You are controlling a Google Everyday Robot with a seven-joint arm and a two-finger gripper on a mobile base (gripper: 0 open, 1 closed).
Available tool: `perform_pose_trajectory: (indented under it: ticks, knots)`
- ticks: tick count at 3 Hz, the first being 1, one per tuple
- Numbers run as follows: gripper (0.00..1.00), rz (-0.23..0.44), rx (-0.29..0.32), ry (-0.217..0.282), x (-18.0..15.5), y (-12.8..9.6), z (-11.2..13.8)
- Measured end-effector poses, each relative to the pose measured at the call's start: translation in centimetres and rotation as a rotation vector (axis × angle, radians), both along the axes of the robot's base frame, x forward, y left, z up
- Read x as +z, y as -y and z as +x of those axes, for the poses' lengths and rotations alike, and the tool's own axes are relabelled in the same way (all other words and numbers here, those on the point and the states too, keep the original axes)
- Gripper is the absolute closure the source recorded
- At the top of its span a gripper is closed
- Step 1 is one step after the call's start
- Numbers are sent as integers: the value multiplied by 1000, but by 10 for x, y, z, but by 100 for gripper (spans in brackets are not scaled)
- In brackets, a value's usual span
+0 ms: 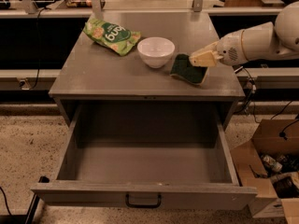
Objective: Pick sponge from top drawer and place on counter
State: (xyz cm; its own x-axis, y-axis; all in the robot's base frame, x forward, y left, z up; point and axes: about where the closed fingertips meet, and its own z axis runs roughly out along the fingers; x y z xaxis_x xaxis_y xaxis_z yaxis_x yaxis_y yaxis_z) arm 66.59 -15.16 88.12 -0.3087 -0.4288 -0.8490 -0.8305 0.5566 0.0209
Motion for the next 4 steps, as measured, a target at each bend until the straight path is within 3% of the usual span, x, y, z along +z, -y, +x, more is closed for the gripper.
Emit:
perform_pose_trajectory:
  ticks: [1,2,4]
  knots:
    - [100,2,-32,-38,-9,20,2]
    - [82,2,-26,-39,-10,16,2]
    - [35,3,-18,-44,-13,11,3]
